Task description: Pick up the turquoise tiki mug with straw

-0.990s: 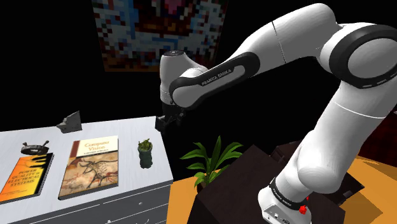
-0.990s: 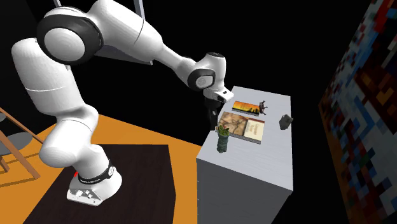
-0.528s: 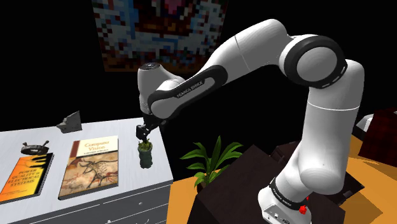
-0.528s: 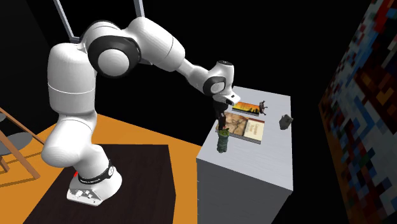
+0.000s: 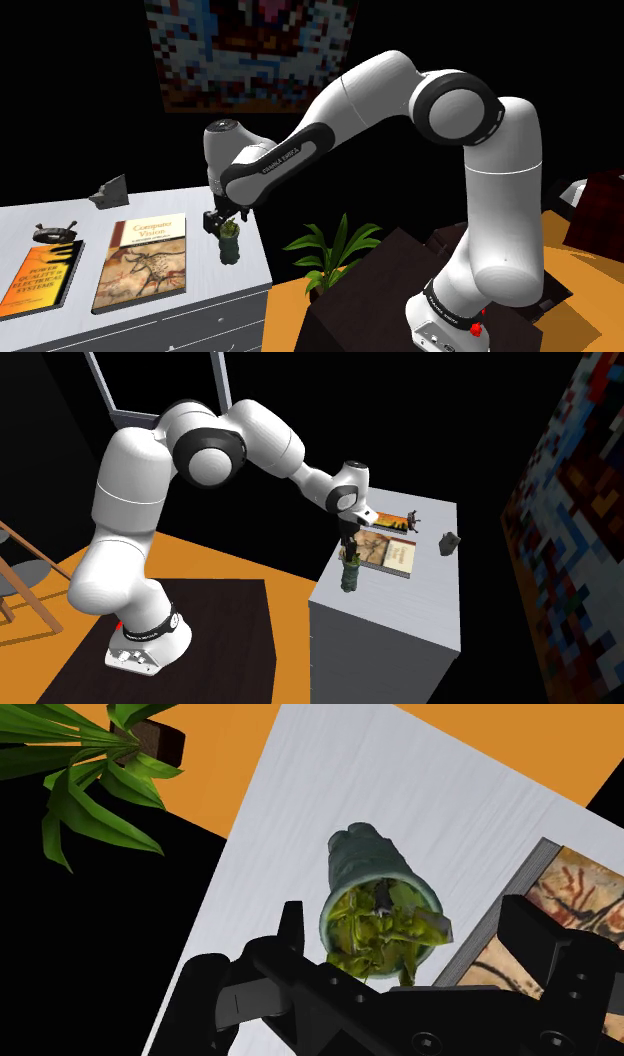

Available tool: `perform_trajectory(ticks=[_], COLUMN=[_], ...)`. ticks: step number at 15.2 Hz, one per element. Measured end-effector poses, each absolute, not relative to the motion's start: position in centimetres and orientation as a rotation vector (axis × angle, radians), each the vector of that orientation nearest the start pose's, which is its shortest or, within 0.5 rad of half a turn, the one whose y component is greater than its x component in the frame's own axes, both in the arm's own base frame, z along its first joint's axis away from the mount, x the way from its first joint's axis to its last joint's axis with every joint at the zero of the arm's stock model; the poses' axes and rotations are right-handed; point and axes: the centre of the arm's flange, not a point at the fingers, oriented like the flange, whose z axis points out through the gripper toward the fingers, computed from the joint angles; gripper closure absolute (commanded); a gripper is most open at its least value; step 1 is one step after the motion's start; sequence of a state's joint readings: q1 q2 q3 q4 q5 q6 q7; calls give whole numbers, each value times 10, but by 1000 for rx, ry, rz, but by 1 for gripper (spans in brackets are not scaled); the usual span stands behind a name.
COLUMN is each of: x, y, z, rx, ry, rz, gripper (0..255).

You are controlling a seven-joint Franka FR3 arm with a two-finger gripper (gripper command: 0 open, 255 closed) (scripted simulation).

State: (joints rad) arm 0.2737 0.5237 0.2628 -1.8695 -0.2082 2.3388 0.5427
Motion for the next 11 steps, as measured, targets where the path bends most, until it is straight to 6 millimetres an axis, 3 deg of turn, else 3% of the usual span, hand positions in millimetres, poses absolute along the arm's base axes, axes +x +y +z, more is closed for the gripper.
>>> perform_trajectory(ticks=[2,3,11], x=[553,552,554], y=[313,313,314], z=[230,228,227], rx=[-3166,-3166,-3166], ry=[-174,-173,-172], rz=[27,27,22], gripper=[0,255,255])
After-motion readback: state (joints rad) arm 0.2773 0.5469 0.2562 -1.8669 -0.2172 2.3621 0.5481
